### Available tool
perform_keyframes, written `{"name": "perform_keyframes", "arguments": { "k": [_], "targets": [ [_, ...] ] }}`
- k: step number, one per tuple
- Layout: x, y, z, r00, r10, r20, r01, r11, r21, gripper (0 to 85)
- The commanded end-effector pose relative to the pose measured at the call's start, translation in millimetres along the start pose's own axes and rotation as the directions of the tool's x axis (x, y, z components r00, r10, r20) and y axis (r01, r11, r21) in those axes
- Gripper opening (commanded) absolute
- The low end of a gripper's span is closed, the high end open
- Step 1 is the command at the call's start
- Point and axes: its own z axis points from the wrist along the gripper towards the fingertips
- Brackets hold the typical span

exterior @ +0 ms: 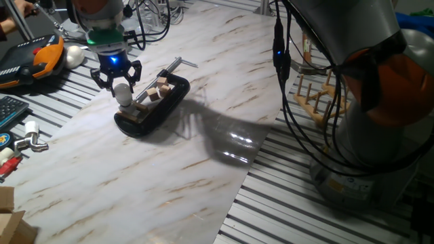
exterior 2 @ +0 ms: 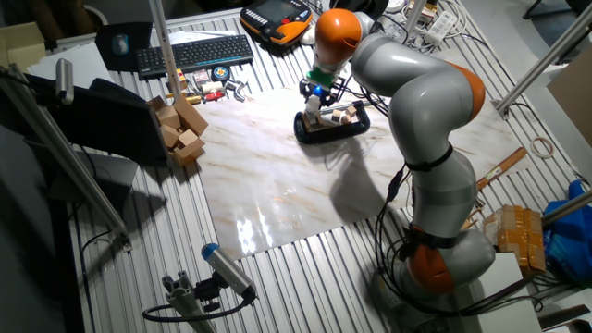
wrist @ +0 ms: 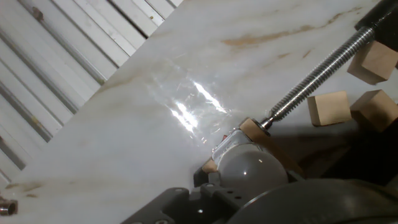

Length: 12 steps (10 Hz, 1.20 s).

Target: Install the light bulb by rotating it

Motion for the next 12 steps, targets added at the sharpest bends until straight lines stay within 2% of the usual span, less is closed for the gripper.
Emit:
{"name": "perform_keyframes", "arguments": {
  "k": [1,7,12],
  "targets": [
    [0.0,0.0,0.1,1.0,0.022,-0.003,-0.022,1.0,-0.001,0.0],
    [0.0,0.2,0.4,0.993,0.122,0.003,-0.122,0.993,-0.004,0.0],
    [-0.2,0.1,0.4,0.967,0.255,0.012,-0.255,0.967,-0.012,0.0]
  ]
}}
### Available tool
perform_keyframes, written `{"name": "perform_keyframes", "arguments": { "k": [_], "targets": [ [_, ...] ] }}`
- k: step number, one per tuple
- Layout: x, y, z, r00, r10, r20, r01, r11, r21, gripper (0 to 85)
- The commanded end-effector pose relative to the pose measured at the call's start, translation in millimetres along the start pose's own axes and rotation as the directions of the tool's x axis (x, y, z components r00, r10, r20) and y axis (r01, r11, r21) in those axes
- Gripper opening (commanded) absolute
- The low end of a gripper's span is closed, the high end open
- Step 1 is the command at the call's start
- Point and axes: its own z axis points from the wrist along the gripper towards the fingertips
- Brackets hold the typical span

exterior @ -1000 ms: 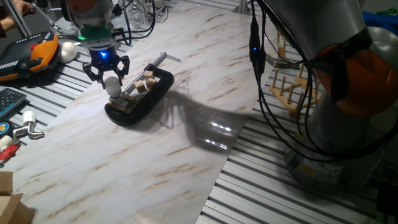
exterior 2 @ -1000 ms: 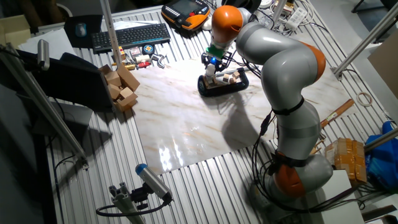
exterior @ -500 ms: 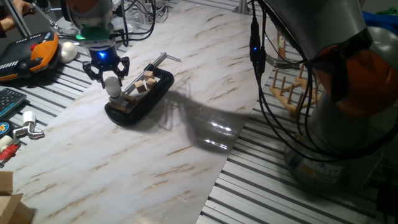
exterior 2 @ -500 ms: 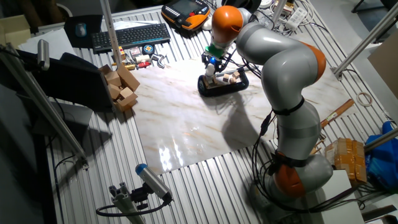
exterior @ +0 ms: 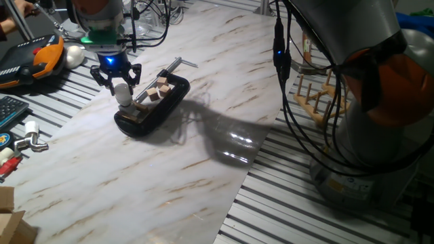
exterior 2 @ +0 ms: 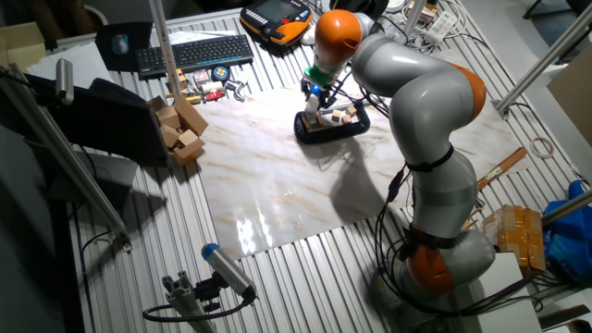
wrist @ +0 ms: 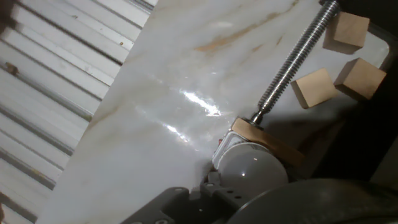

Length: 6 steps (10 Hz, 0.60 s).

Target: Install the light bulb by rotating it

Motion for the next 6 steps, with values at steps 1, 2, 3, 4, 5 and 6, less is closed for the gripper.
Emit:
{"name": "perform_keyframes", "arguments": {
  "k": [1,2,3,4,5,6],
  "targets": [
    [-0.1,-0.1,0.1,1.0,0.016,0.001,-0.016,1.0,-0.001,0.0],
    [0.0,-0.1,0.1,0.999,0.039,0.008,-0.039,0.999,0.001,0.0],
    [0.0,-0.1,0.0,0.998,0.064,0.012,-0.064,0.998,0.003,0.0],
    [-0.2,-0.1,-0.3,0.996,0.087,0.016,-0.087,0.996,0.004,0.0],
    [-0.1,0.0,-0.4,0.994,0.108,0.019,-0.108,0.994,0.002,0.0],
    [-0.1,0.0,-0.4,0.992,0.128,0.023,-0.128,0.992,-0.002,0.0]
  ]
}}
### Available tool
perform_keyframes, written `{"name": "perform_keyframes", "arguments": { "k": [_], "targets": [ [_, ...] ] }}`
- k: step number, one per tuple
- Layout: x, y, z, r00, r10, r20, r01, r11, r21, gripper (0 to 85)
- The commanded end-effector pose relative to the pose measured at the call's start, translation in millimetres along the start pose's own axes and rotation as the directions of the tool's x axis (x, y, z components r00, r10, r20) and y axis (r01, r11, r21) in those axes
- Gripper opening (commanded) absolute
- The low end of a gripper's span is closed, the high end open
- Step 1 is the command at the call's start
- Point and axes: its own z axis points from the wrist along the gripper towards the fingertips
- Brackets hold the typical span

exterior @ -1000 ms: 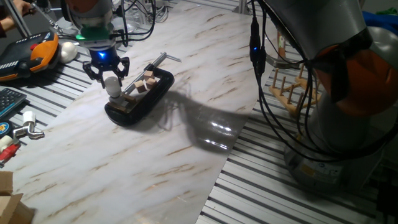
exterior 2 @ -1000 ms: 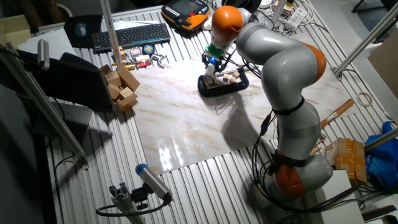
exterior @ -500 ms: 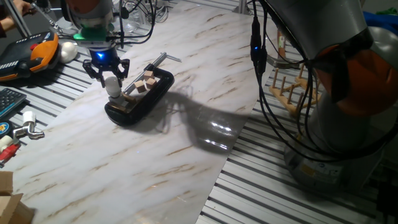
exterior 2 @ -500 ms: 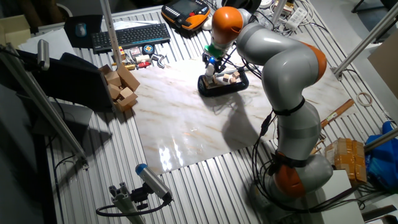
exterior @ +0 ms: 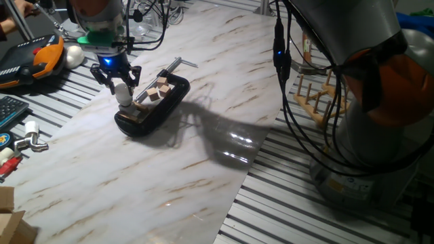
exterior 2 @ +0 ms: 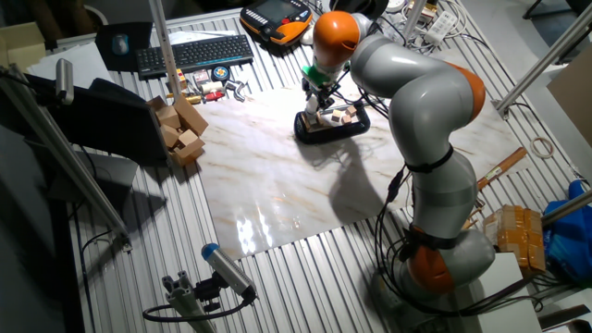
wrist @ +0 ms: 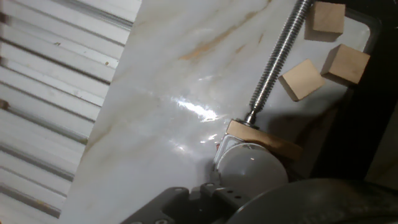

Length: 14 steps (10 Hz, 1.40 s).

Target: Install the light bulb by rotating it

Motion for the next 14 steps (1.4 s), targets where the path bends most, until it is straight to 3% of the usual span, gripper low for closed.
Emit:
{"name": "perform_keyframes", "arguments": {
  "k": [1,9,14],
  "targets": [
    [0.0,0.3,-0.2,1.0,0.017,0.002,-0.017,1.0,-0.001,0.0],
    [0.2,0.3,-1.6,0.988,0.151,0.026,-0.152,0.988,0.016,0.0],
    [1.3,-0.2,-2.0,0.968,0.242,0.065,-0.243,0.97,0.01,0.0]
  ]
}}
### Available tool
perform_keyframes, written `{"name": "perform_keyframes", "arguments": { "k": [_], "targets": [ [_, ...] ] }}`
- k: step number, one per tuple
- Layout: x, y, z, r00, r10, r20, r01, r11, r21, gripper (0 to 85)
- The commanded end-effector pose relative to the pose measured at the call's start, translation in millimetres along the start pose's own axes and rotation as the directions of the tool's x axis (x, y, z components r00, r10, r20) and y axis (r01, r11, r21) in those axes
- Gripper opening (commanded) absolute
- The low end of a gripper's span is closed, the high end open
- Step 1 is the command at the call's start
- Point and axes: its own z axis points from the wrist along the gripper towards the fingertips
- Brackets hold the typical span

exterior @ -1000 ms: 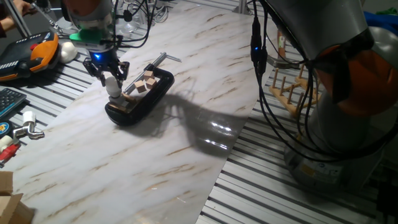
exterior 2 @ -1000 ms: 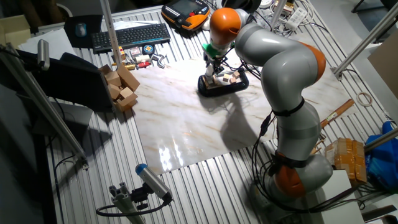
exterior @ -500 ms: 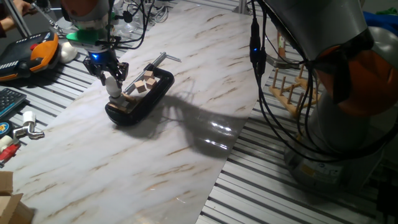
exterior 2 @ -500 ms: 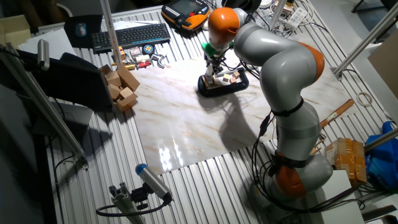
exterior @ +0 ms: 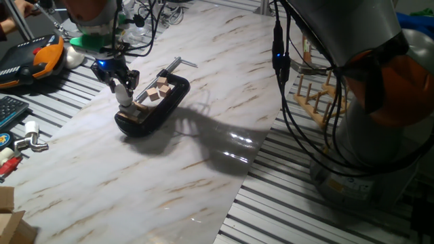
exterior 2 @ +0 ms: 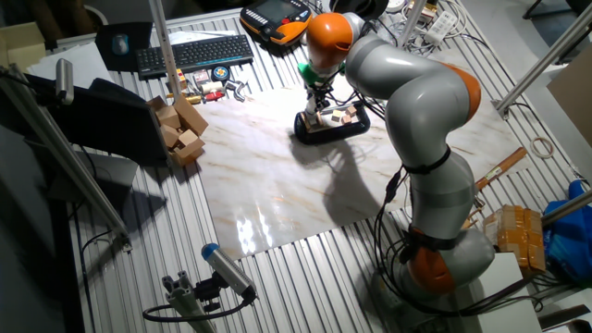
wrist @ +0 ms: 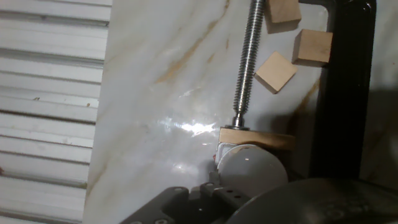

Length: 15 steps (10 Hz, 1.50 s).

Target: Install the light bulb by rotating it

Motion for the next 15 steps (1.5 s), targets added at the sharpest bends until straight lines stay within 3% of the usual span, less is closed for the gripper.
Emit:
{"name": "perform_keyframes", "arguments": {
  "k": [1,3,5,6,7,8,9,11,14,15],
  "targets": [
    [-0.1,0.0,0.1,1.0,0.012,0.003,-0.012,1.0,-0.002,0.0],
    [0.0,-0.2,0.6,1.0,0.021,0.005,-0.021,1.0,-0.008,0.0],
    [0.1,-0.3,0.9,1.0,0.017,0.006,-0.017,1.0,-0.003,34.0],
    [0.1,-0.3,1.1,1.0,0.003,0.002,-0.003,1.0,-0.006,34.0],
    [-0.1,-0.5,1.5,1.0,-0.017,0.002,0.017,1.0,-0.022,68.0],
    [-0.1,-0.6,2.3,0.999,-0.047,0.001,0.047,0.998,-0.041,68.0],
    [-0.3,-0.9,3.0,0.997,-0.072,0.004,0.072,0.996,-0.048,85.0],
    [-1.8,-1.1,2.2,0.993,-0.118,0.016,0.119,0.992,-0.052,85.0],
    [-4.2,-1.6,-11.1,0.98,-0.195,0.036,0.197,0.979,-0.046,85.0],
    [-7.4,-1.3,-16.6,0.974,-0.225,0.032,0.226,0.973,-0.046,85.0]
  ]
}}
